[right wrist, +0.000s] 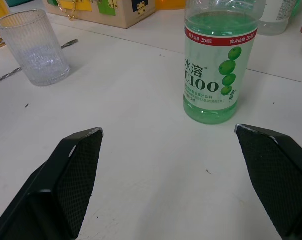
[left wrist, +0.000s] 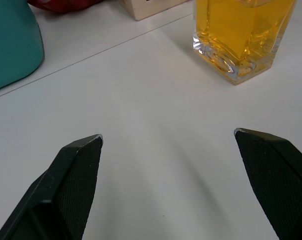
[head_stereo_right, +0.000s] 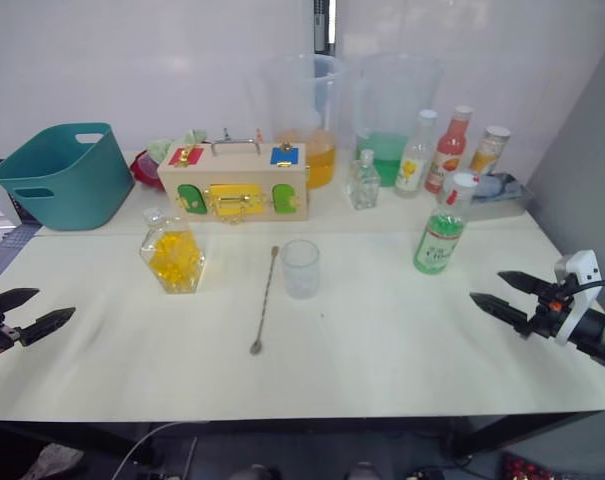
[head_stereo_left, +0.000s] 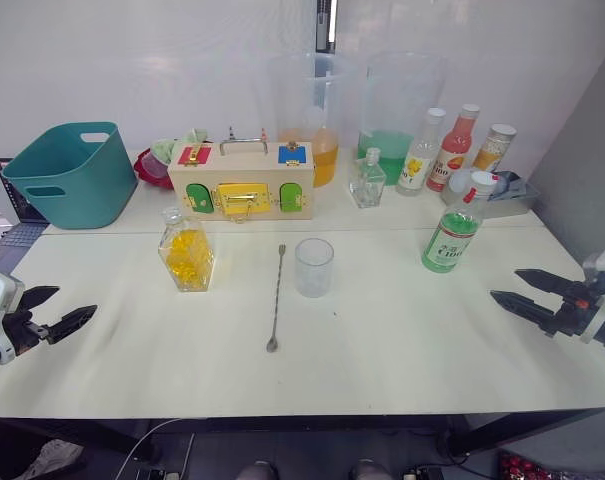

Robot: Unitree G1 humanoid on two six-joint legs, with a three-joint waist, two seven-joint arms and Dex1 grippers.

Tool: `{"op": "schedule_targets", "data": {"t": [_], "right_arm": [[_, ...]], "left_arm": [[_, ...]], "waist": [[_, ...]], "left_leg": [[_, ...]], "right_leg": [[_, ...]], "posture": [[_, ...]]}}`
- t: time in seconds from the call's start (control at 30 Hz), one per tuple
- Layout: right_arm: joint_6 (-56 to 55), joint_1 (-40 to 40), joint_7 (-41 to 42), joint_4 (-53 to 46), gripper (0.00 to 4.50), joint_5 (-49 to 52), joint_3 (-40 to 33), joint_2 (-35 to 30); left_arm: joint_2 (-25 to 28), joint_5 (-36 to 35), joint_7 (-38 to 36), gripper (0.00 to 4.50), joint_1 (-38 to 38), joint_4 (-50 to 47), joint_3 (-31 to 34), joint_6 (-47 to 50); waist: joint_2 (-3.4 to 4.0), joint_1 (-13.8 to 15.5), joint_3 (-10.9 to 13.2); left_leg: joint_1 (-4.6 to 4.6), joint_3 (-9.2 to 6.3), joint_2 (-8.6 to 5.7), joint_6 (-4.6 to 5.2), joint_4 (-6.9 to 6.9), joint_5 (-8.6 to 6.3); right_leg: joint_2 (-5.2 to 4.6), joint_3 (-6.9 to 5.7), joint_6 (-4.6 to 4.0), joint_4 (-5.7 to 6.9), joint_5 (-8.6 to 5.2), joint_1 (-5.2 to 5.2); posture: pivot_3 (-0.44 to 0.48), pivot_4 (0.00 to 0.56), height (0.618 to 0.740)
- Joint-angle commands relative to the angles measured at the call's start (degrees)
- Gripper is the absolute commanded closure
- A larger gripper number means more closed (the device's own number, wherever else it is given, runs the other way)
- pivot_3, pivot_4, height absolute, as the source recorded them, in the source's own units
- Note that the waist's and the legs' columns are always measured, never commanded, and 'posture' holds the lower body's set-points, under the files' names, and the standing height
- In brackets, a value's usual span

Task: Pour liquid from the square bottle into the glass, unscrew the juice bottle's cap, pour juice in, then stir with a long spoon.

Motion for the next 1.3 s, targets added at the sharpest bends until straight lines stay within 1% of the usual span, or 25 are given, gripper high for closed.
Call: {"op": "schedule_targets", "data": {"t": [0.03, 0.17, 0.3, 0.47, 0.57, 0.67, 0.77, 0.9, 0.97, 1.1, 1.2, 1.3], "right_arm": [[0.88, 0.82, -0.39, -3.42, 0.01, 1.91, -2.12, -0.35], [4.22, -0.2, -0.09, -6.65, 0.01, 2.92, 0.16, 0.08], [7.85, -2.69, 0.5, -10.87, 0.01, 5.11, 2.13, 1.04], [14.04, -4.92, 1.98, -20.28, 0.01, 8.17, 7.44, 1.67], [13.24, -7.19, 2.55, -22.66, 0.01, 6.76, 11.35, 2.38], [13.82, -10.51, 3.2, -22.67, 0.01, 7.0, 13.73, 3.38], [14.35, -13.67, 4.73, -22.88, 0.01, 7.41, 16.06, 4.33], [14.05, -14.76, 6.99, -21.1, 0.01, 6.58, 17.76, 4.44], [12.86, -15.09, 7.87, -19.78, 0.01, 5.65, 18.43, 4.66], [10.79, -15.06, 8.58, -17.81, 0.01, 4.76, 18.73, 5.7], [9.77, -13.8, 7.96, -17.98, 0.01, 4.34, 18.65, 6.97], [9.2, -12.62, 7.63, -18.65, 0.01, 4.04, 18.53, 7.57]], "left_arm": [[0.55, -0.73, -0.1, 0.04, -0.68, -0.73, 0.51, 0.62], [-0.63, -1.5, 1.7, 0.04, -0.16, -2.24, 1.46, 2.06], [-2.81, -2.16, 3.48, 0.04, 4.48, -7.46, 3.78, 2.86], [-10.48, -6.04, 8.79, 0.04, 11.74, -21.26, 7.48, 4.77], [-17.02, -10.67, 12.08, 0.04, 15.39, -29.52, 10.82, 4.7], [-22.38, -11.35, 15.74, 0.04, 19.06, -35.99, 11.37, 3.99], [-28.93, -10.47, 21.19, 0.04, 22.53, -43.04, 9.71, 2.81], [-36.0, -5.89, 31.7, 0.04, 23.84, -50.75, 4.77, 4.31], [-38.1, -3.85, 35.68, 0.04, 23.86, -53.03, 2.85, 4.89], [-40.47, 4.55, 43.06, 0.04, 23.29, -52.86, -2.6, 5.11], [-42.73, 6.16, 46.44, 0.04, 20.31, -52.44, -5.49, 4.35], [-43.4, 6.98, 47.9, 0.04, 17.98, -51.9, -7.25, 4.7]], "waist": [[0.0, 0.02, 0.0], [0.0, -0.04, 0.0], [0.0, -0.31, 0.0], [-0.01, 0.04, 0.0], [-0.03, 0.4, 0.0], [-0.05, 0.83, -0.01], [-0.05, 1.35, -0.01], [-0.18, 2.58, 0.0], [-0.25, 2.99, -0.01], [-0.27, 3.03, -0.02], [-0.28, 2.94, -0.01], [-0.28, 2.98, -0.01]], "left_leg": [[0.0, 0.0, 0.0, 0.0, 0.0, 0.0], [0.0, 0.0, 0.0, 0.0, 0.01, 0.0], [0.01, 0.07, 0.09, 0.0, 0.0, 0.0], [-0.01, 0.03, 0.25, -0.07, 0.04, -0.09], [-0.07, 0.04, 0.29, -0.09, 0.11, -0.1], [-0.07, 0.05, 0.31, -0.14, 0.14, -0.13], [-0.06, 0.14, 0.33, -0.16, 0.14, -0.15], [-0.11, 0.11, 0.35, -0.18, 0.25, -0.16], [-0.17, 0.11, 0.33, -0.18, 0.33, -0.17], [-0.21, 0.15, 0.31, -0.18, 0.39, -0.18], [-0.21, 0.15, 0.32, -0.2, 0.4, -0.21], [-0.22, 0.12, 0.43, -0.21, 0.44, -0.21]], "right_leg": [[0.0, 0.0, 0.0, 0.0, 0.0, 0.0], [0.0, 0.0, 0.0, 0.01, 0.0, 0.0], [0.01, 0.03, -0.06, 0.05, 0.05, -0.07], [0.13, 0.05, -0.11, -0.01, 0.07, -0.08], [0.17, 0.04, -0.15, -0.05, 0.11, -0.09], [0.18, 0.04, -0.16, -0.09, 0.13, -0.07], [0.21, 0.07, -0.19, -0.14, 0.15, -0.07], [0.29, 0.03, -0.19, -0.16, 0.16, -0.01], [0.3, 0.03, -0.16, -0.17, 0.18, -0.01], [0.32, 0.05, -0.13, -0.18, 0.22, -0.02], [0.5, 0.05, -0.21, -0.2, 0.27, -0.02], [0.67, 0.05, -0.29, -0.2, 0.32, -0.03]], "posture": [[0.0, 0.15, 0.74], [0.0, 0.15, 0.74], [0.0, 0.15, 0.74], [0.0, 0.15, 0.74], [0.0, 0.15, 0.74], [0.0, 0.15, 0.74], [0.0, 0.15, 0.74], [0.0, 0.15, 0.74], [0.0, 0.15, 0.74], [0.0, 0.15, 0.74], [0.0, 0.15, 0.74], [0.0, 0.15, 0.74]]}}
